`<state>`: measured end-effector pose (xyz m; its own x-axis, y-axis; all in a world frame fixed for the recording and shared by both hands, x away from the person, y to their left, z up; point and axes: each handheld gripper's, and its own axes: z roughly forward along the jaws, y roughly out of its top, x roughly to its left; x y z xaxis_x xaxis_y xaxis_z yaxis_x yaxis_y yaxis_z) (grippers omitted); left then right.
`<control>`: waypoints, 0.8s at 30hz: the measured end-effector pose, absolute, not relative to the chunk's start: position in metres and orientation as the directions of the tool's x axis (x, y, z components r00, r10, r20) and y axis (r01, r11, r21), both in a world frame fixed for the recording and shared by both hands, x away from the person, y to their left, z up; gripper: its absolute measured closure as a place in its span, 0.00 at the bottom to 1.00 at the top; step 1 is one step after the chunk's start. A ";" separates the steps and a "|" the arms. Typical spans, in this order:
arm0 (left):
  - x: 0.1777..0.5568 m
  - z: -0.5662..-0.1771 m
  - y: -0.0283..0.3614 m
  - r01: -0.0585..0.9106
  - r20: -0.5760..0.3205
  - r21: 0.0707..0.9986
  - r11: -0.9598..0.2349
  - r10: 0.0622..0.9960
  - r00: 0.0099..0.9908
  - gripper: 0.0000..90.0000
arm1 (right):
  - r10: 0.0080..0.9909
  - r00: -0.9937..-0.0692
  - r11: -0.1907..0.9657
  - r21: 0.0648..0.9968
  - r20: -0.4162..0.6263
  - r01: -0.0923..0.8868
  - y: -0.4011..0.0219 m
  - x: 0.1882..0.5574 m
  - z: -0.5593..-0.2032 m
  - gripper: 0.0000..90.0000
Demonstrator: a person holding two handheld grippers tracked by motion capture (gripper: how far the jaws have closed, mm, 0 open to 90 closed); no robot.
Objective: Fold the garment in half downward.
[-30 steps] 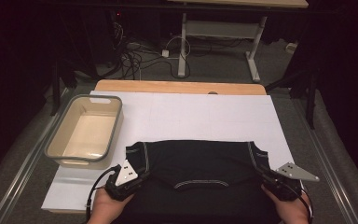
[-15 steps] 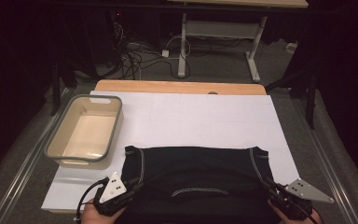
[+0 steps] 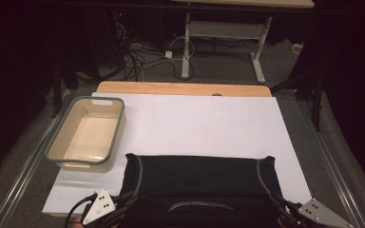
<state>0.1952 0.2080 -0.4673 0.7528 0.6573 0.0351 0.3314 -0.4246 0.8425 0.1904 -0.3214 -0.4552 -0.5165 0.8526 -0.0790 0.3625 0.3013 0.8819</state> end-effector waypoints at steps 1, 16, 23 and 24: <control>0.193 -0.467 0.208 0.331 0.033 0.842 -0.426 0.653 0.756 0.80 | 0.854 -0.514 0.300 0.882 -0.078 0.364 -0.321 0.188 -0.455 0.90; 0.208 -0.486 0.212 0.424 -0.069 0.808 -0.410 0.648 0.759 0.56 | 0.856 -0.517 0.277 0.858 -0.015 0.434 -0.320 0.193 -0.468 0.64; 0.217 -0.486 0.214 0.425 -0.076 0.822 -0.379 0.667 0.741 0.37 | 0.846 -0.532 0.268 0.872 -0.010 0.410 -0.316 0.198 -0.469 0.42; 0.218 -0.487 0.214 0.426 -0.081 0.824 -0.373 0.668 0.740 0.34 | 0.847 -0.532 0.267 0.871 -0.009 0.412 -0.316 0.200 -0.471 0.40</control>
